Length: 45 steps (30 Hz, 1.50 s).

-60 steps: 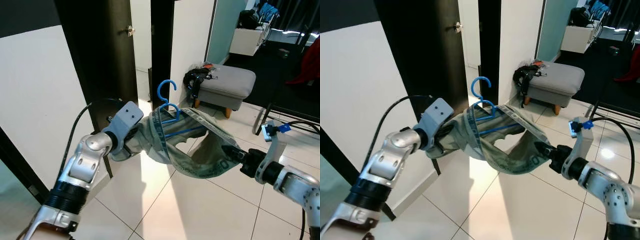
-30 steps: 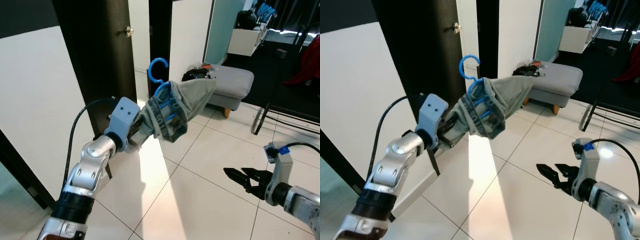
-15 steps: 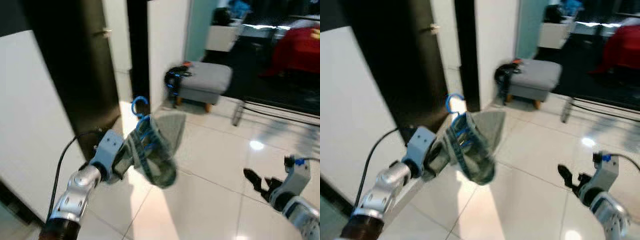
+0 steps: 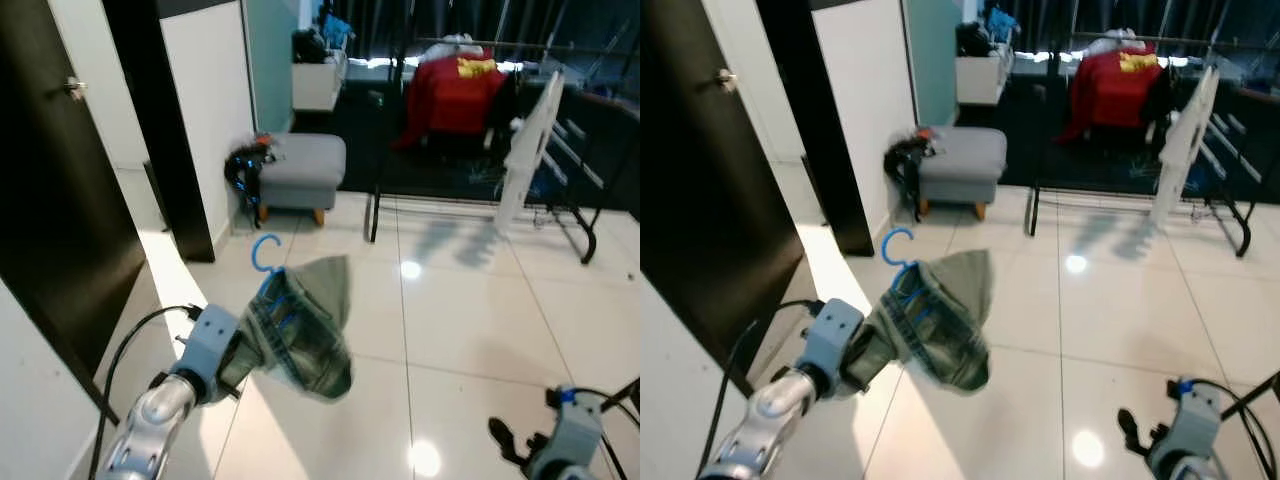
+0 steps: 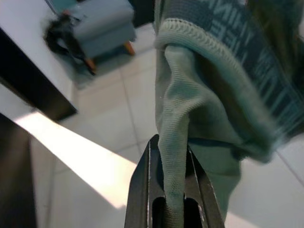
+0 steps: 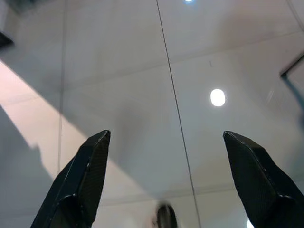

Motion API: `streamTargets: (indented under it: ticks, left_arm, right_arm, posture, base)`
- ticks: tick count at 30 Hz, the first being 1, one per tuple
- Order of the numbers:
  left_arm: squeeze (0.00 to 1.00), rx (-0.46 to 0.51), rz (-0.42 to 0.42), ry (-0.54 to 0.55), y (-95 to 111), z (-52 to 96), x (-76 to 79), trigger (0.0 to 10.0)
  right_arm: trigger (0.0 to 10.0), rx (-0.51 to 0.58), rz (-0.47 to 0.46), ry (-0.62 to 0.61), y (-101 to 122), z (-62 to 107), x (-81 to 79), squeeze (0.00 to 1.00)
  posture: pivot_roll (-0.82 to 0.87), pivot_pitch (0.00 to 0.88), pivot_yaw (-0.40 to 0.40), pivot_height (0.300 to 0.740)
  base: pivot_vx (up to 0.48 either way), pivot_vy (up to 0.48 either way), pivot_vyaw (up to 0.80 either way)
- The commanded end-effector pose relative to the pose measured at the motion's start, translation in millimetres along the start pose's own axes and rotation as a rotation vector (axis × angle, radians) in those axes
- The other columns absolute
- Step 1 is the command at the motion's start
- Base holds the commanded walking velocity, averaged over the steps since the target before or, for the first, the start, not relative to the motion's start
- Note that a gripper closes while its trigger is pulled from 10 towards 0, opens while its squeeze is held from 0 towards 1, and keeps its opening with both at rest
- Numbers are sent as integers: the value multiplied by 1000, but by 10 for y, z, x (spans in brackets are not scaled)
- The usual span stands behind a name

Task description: Hang hanger

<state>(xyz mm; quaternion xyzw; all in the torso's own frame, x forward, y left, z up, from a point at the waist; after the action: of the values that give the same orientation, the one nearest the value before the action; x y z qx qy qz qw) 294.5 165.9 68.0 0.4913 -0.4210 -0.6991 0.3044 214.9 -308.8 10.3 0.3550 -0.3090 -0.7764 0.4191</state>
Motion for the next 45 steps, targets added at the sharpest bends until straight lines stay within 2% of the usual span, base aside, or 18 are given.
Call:
streamTargets:
  ticks: [1,9,13,18,45]
  left_arm:
    - [0,14,-32,29,10,3,-58,10000]
    - [0,29,-38,33,25,-1,-60,10000]
    - [0,91,-82,32,211,-83,-73,10000]
    - [0,109,-88,35,262,-107,-84,10000]
    - [0,121,-94,37,302,-123,-84,10000]
  right_arm:
    - [10000,-18,4,-3,-98,-27,-27,0]
    - [10000,-4,13,-4,-116,-48,-29,0]
    - [10000,13,27,25,-113,-98,-132,0]
    - [10000,15,31,31,-110,-115,-157,0]
    - [10000,27,36,37,-105,-143,-163,0]
  posture:
    - [134,0,9,740]
    - [140,0,7,740]
    - [143,0,12,740]
    - [144,0,12,740]
    - [144,0,12,740]
  base:
    - [480,0,0]
    - [480,0,0]
    - [476,0,-800]
    - [464,0,-800]
    - [461,0,-800]
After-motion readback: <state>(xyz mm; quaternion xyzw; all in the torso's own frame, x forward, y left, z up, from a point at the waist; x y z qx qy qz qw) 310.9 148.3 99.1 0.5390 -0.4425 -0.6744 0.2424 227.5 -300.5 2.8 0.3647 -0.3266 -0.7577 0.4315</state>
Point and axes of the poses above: a point about 5 cm out from each wrist's last joint towards the gripper, its own z axis pointing back from the gripper into the wrist, its own y axis along the axis of the wrist's last joint, x = y × z, the point moved 1 cm from there along -z, pointing out of the wrist towards the gripper, and after that the axes turned 8 degrees about -z, right-handed, at the moved point
